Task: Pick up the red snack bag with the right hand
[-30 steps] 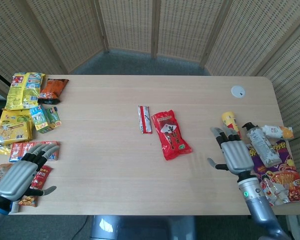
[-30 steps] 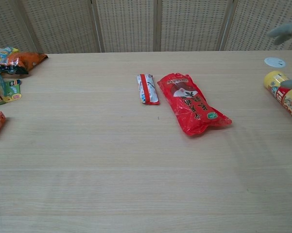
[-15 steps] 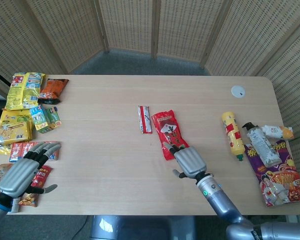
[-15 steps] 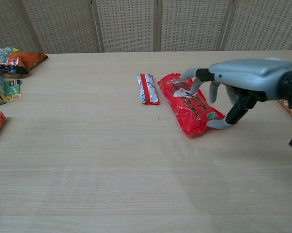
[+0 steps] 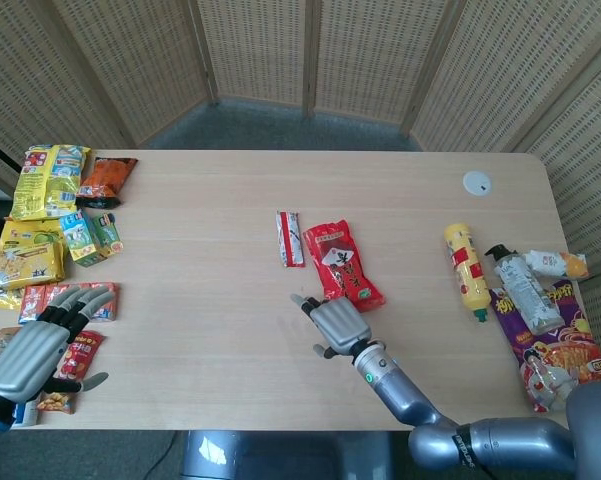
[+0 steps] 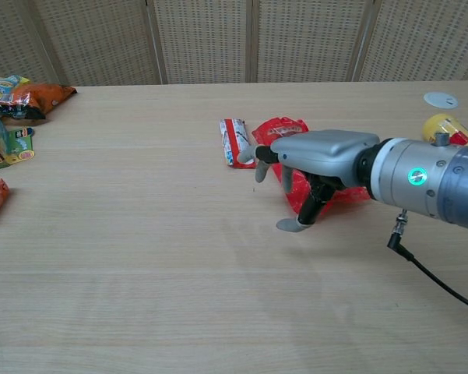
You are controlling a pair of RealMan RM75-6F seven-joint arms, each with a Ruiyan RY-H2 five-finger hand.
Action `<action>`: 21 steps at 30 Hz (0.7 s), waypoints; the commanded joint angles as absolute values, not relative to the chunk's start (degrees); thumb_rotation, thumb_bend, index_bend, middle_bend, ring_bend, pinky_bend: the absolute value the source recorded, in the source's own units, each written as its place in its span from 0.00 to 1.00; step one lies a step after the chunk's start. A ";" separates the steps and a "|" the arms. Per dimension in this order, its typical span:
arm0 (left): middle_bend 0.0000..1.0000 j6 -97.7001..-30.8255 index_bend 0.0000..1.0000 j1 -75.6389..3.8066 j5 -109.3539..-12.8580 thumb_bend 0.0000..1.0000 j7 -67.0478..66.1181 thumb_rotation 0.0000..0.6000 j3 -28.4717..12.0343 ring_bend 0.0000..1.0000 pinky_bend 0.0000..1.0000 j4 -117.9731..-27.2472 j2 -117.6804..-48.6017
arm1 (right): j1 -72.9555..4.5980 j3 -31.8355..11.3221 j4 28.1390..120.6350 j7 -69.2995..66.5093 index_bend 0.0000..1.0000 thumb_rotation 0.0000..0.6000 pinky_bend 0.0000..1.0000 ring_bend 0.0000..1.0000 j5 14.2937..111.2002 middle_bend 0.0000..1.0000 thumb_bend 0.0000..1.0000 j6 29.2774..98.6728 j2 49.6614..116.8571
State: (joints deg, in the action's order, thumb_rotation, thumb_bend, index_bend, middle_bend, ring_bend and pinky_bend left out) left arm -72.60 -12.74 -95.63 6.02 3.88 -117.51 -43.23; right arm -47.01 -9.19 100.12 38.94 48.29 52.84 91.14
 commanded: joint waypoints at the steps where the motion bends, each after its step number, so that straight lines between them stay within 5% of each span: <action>1: 0.00 -72.90 0.00 -12.50 -95.61 0.21 5.76 0.94 3.98 0.00 0.00 -117.78 -42.95 | -48.03 -9.75 97.82 36.89 0.00 1.00 0.59 0.36 47.55 0.23 0.31 51.65 92.23; 21: 0.00 -76.07 0.00 -10.43 -98.13 0.21 4.71 0.94 4.93 0.00 0.00 -119.06 -41.32 | -51.80 -7.77 77.15 24.99 0.00 1.00 0.58 0.34 47.06 0.23 0.31 39.96 96.87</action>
